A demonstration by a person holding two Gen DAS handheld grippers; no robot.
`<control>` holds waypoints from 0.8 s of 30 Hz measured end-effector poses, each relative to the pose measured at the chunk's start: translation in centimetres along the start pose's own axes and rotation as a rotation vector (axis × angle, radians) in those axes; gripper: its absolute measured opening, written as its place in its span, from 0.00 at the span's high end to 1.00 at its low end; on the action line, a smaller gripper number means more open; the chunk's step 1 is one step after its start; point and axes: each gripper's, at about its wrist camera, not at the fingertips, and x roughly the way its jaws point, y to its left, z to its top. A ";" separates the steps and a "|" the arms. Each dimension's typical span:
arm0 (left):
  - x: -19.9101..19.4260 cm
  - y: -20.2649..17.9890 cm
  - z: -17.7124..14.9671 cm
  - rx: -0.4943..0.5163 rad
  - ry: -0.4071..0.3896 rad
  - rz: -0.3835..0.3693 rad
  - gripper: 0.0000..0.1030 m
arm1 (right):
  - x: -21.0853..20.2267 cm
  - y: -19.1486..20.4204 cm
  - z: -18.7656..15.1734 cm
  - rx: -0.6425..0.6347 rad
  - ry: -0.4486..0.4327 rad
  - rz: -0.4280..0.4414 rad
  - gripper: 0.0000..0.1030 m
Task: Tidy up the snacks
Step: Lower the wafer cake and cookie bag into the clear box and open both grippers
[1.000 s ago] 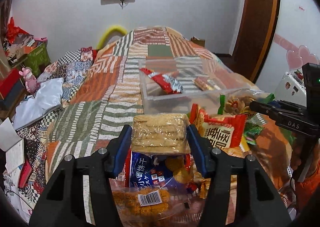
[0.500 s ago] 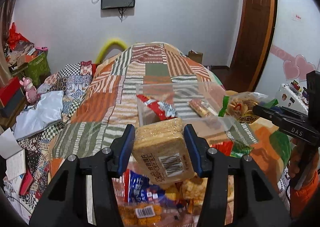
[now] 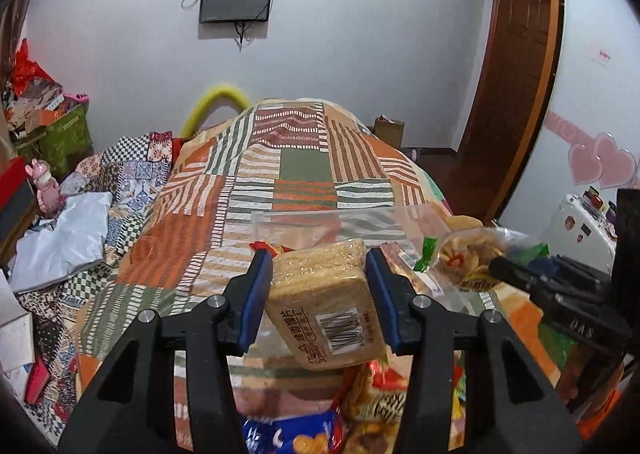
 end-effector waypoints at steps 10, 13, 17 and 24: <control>3.7 -0.7 0.7 0.021 0.002 0.035 0.54 | 3.5 -0.2 -0.1 -0.007 0.070 0.003 0.65; 4.4 -0.9 0.7 0.036 0.001 0.045 0.54 | 4.4 0.0 -0.4 -0.016 0.095 0.000 0.65; 5.3 -1.1 0.8 0.057 0.006 0.059 0.54 | 5.4 0.3 -0.7 -0.025 0.132 -0.001 0.64; 6.6 -0.8 0.8 0.052 0.060 0.043 0.54 | 5.4 0.5 -0.8 -0.042 0.141 -0.010 0.64</control>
